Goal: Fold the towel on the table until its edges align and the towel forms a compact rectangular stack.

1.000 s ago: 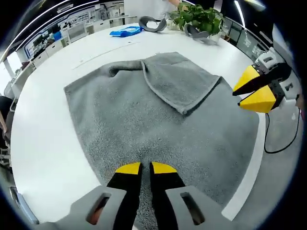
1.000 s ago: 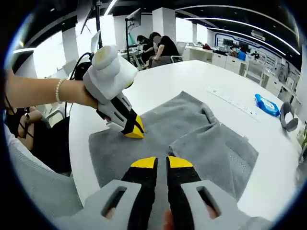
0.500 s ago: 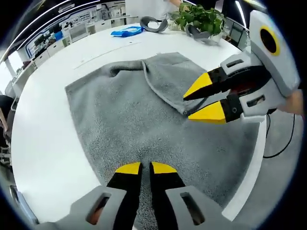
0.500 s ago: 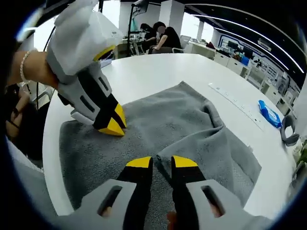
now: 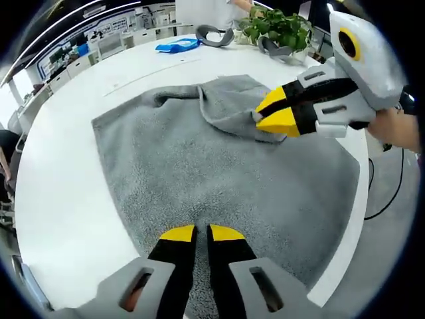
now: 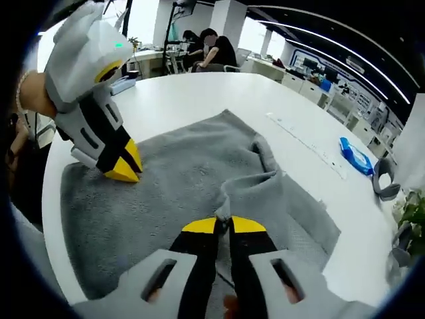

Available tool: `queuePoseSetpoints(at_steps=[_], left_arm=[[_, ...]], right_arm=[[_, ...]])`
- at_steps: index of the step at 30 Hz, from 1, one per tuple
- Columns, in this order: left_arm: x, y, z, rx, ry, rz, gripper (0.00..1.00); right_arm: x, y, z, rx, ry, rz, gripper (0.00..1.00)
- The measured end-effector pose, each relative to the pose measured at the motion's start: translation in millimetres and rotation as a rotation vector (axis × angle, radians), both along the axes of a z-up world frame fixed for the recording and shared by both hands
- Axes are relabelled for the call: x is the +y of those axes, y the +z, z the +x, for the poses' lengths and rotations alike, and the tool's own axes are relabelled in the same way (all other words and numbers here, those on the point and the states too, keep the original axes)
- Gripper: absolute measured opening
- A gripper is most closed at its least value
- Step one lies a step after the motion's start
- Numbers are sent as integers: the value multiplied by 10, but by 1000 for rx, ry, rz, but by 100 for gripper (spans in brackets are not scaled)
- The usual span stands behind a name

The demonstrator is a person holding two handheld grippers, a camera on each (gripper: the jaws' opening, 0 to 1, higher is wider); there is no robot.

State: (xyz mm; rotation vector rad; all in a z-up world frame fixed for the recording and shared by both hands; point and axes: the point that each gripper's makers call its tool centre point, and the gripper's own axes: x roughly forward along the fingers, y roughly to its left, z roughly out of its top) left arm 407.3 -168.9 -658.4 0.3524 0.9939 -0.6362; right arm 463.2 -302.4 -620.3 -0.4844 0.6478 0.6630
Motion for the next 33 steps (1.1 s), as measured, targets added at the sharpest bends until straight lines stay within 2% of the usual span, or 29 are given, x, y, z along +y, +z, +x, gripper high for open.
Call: queuePoseSetpoints(at_steps=[6, 15, 20, 29, 33], left_arm=[[-3, 0, 1, -9, -8, -3, 7], [2, 2, 4, -21, -11, -7, 7], [2, 1, 7, -20, -14, -3, 7], [5, 1, 5, -24, -15, -3, 7], [7, 3, 3, -25, -13, -6, 7]], right_arm=[[-366, 145, 310, -55, -59, -39, 4], [-852, 245, 683, -107, -131, -111, 4], [-1069, 227, 811, -107, -174, -130, 4], [-1229, 261, 1017, -119, -196, -158, 3], [-1307, 232, 1092, -106, -207, -164, 4]])
